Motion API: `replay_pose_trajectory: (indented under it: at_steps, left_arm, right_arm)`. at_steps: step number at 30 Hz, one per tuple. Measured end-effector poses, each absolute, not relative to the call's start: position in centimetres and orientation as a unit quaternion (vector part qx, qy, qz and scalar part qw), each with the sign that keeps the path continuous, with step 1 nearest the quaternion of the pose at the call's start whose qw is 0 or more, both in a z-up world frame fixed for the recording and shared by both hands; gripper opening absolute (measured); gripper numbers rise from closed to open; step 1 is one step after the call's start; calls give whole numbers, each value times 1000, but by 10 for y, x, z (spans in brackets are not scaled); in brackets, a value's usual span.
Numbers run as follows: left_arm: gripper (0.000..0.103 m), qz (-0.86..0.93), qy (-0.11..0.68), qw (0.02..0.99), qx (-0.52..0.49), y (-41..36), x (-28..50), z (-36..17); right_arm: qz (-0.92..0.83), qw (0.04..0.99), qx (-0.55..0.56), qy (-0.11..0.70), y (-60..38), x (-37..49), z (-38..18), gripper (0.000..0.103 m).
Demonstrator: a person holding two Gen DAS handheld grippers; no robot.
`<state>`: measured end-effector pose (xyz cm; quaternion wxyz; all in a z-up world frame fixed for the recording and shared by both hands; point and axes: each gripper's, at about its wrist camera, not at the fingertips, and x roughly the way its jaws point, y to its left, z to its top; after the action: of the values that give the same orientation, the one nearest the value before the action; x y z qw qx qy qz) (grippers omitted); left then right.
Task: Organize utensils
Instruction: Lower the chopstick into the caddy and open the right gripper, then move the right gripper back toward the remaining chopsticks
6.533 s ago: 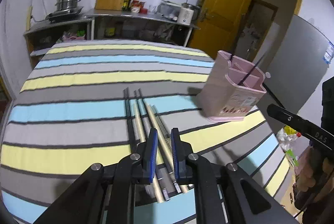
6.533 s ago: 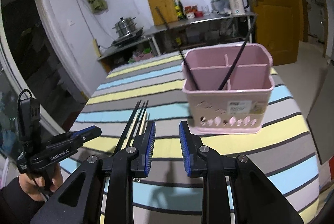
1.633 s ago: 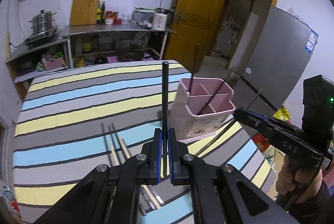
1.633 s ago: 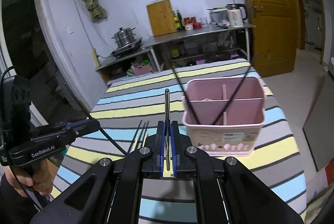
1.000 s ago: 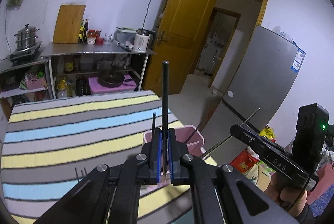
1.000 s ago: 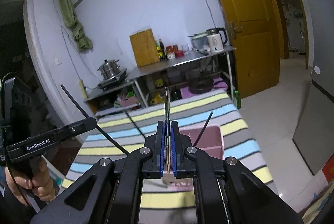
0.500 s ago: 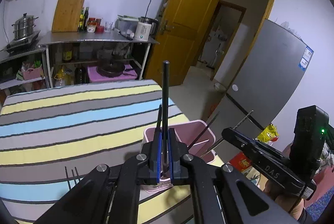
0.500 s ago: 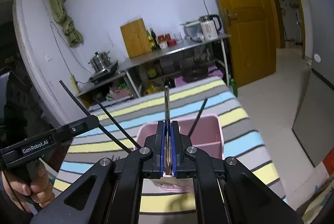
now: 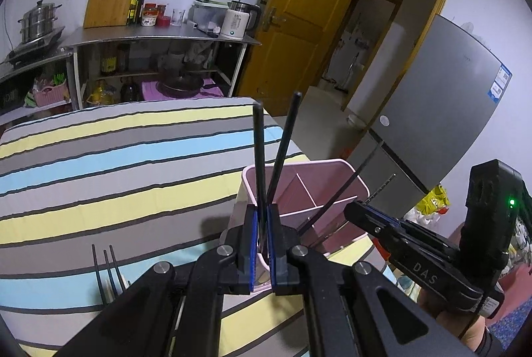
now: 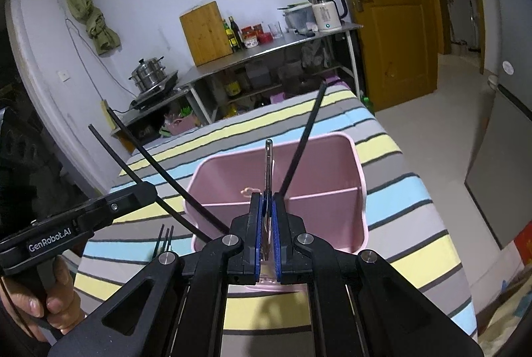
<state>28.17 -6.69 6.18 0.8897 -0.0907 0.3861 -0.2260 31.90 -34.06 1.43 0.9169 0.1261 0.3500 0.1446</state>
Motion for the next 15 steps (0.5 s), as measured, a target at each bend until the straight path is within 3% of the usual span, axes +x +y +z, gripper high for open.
replay_pose_trajectory:
  at_steps: [12, 15]
  left_arm:
    - [13, -222, 379, 894, -83, -60, 263, 65]
    - [13, -221, 371, 898, -80, -54, 253, 66]
  right_arm:
    - [134, 921, 131, 342, -350, 304, 20, 24]
    - [134, 924, 128, 335, -351, 294, 24, 25]
